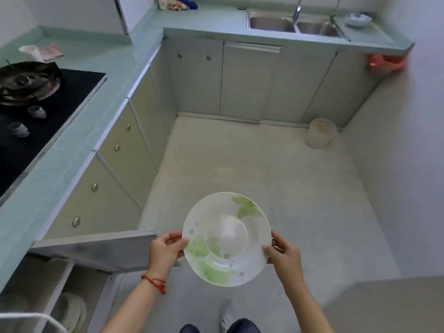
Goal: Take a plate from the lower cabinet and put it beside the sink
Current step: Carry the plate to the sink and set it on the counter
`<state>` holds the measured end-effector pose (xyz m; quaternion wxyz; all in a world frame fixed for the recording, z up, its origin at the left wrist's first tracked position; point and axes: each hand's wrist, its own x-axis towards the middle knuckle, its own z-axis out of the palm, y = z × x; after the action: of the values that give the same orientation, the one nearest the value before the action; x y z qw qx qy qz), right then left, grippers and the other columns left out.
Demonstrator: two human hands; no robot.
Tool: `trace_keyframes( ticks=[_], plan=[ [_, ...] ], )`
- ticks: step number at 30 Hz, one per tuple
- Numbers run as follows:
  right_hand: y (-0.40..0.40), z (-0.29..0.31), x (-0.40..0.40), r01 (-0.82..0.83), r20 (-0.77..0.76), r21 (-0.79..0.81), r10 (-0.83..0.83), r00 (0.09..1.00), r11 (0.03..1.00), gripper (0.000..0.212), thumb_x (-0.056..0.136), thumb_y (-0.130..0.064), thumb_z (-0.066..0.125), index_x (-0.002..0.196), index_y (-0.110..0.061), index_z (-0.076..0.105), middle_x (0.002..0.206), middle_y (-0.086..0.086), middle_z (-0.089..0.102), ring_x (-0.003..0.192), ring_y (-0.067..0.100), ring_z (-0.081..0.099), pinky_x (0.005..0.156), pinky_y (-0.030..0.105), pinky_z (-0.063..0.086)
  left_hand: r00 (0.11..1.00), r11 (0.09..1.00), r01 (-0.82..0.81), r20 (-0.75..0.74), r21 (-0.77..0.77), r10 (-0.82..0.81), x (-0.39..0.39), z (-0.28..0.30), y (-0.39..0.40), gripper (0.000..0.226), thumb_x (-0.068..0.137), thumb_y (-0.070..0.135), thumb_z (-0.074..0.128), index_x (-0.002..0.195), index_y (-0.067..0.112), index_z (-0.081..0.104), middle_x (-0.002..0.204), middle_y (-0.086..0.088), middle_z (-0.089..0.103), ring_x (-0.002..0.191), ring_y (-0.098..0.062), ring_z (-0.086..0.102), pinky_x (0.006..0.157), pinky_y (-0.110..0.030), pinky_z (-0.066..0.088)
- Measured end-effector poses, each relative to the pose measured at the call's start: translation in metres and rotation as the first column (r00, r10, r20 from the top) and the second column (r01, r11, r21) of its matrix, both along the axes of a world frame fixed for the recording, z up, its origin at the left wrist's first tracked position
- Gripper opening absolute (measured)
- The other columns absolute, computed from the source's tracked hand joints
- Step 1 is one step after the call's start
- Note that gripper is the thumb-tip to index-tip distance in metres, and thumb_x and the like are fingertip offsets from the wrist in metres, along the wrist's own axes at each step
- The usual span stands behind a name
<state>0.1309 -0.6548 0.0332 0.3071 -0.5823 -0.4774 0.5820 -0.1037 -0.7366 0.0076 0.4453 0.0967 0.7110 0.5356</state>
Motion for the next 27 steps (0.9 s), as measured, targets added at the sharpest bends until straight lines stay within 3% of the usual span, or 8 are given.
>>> trace_keyframes(
  ticks=[3,7,11,16,24,27],
  plan=[
    [0.033,-0.001,0.018,0.023,-0.01,0.002,-0.023,1.0,1.0,0.053,0.076,0.014,0.052,0.086,-0.037,0.064,0.077,0.014,0.053,0.068,0.026,0.055,0.052,0.027,0.054,1.0,1.0,0.014,0.011,0.014,-0.015,0.017,0.001,0.036,0.014,0.076,-0.007,0.063,0.076,0.007,0.062,0.067,-0.004,0.07,0.059,-0.015,0.066,0.049,-0.018,0.055],
    [0.07,0.0,0.033,0.03,-0.025,-0.003,-0.03,0.999,1.0,0.047,0.075,0.015,0.051,0.096,-0.025,0.068,0.073,0.012,0.047,0.065,0.026,0.05,0.048,0.022,0.052,1.0,1.0,0.014,-0.011,0.019,-0.014,0.031,0.005,0.074,0.014,0.076,-0.007,0.063,0.077,0.007,0.062,0.079,-0.012,0.067,0.071,-0.025,0.065,0.052,-0.019,0.056],
    [0.104,-0.001,0.034,0.043,-0.026,-0.026,-0.044,0.999,0.999,0.05,0.075,0.014,0.052,0.089,-0.031,0.066,0.07,0.009,0.045,0.059,0.019,0.051,0.048,0.023,0.052,1.0,1.0,0.013,-0.009,0.025,-0.013,0.032,0.007,0.107,0.014,0.075,-0.007,0.063,0.079,0.006,0.062,0.08,-0.013,0.068,0.074,-0.026,0.066,0.053,-0.02,0.057],
    [0.154,-0.005,0.018,0.059,-0.022,-0.051,-0.06,0.998,0.997,0.046,0.076,0.014,0.052,0.108,-0.016,0.065,0.069,0.008,0.045,0.049,0.005,0.054,0.048,0.021,0.053,1.0,1.0,0.012,-0.003,0.021,-0.012,0.018,0.007,0.159,0.013,0.076,-0.007,0.063,0.079,0.006,0.063,0.08,-0.013,0.068,0.073,-0.026,0.066,0.054,-0.021,0.057],
    [0.271,-0.016,-0.033,0.09,-0.019,-0.056,-0.091,0.996,0.994,0.046,0.076,0.014,0.053,0.11,-0.016,0.064,0.073,0.01,0.047,0.06,0.018,0.055,0.051,0.024,0.055,0.999,0.999,0.018,0.03,0.03,-0.019,-0.035,-0.002,0.28,0.012,0.077,-0.009,0.061,0.082,0.002,0.061,0.079,-0.013,0.067,0.072,-0.025,0.065,0.052,-0.019,0.057],
    [0.317,-0.016,-0.057,0.107,-0.008,-0.061,-0.108,0.994,0.992,0.045,0.076,0.015,0.052,0.11,-0.013,0.064,0.071,0.008,0.046,0.053,0.009,0.055,0.049,0.022,0.054,0.999,1.0,0.023,0.044,0.018,-0.024,-0.059,-0.002,0.329,0.012,0.077,-0.009,0.061,0.08,0.003,0.061,0.079,-0.013,0.067,0.073,-0.026,0.064,0.054,-0.02,0.057]
  ],
)
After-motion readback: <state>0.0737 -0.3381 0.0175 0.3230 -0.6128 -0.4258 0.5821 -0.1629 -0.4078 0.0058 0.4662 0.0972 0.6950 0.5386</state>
